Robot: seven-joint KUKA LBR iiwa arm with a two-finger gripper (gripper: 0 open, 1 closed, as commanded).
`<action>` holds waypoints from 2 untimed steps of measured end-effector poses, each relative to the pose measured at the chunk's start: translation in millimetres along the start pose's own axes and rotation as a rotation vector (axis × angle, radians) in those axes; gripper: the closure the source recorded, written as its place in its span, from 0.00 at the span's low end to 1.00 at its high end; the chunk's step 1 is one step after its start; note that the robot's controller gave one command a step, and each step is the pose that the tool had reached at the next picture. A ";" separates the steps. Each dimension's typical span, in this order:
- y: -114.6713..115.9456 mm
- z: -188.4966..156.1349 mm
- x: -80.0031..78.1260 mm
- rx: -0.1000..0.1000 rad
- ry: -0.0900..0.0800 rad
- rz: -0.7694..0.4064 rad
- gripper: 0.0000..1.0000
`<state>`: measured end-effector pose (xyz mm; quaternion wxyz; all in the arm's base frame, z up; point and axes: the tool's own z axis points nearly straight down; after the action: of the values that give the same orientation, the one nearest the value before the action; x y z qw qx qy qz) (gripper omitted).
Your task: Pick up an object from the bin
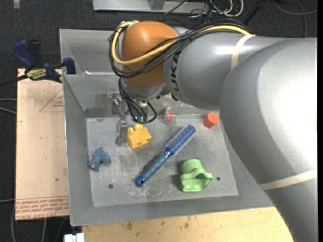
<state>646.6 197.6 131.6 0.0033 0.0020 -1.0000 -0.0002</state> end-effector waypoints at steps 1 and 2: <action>-67.9 28.1 5.2 0.003 -0.006 -0.377 0.00; -77.3 63.2 20.9 0.001 -0.005 -0.447 0.00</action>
Offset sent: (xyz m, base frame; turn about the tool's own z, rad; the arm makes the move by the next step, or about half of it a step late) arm -0.0054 -0.0655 -0.0269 -0.3820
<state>625.6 120.3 68.5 0.0004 0.2238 -0.9746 -0.0006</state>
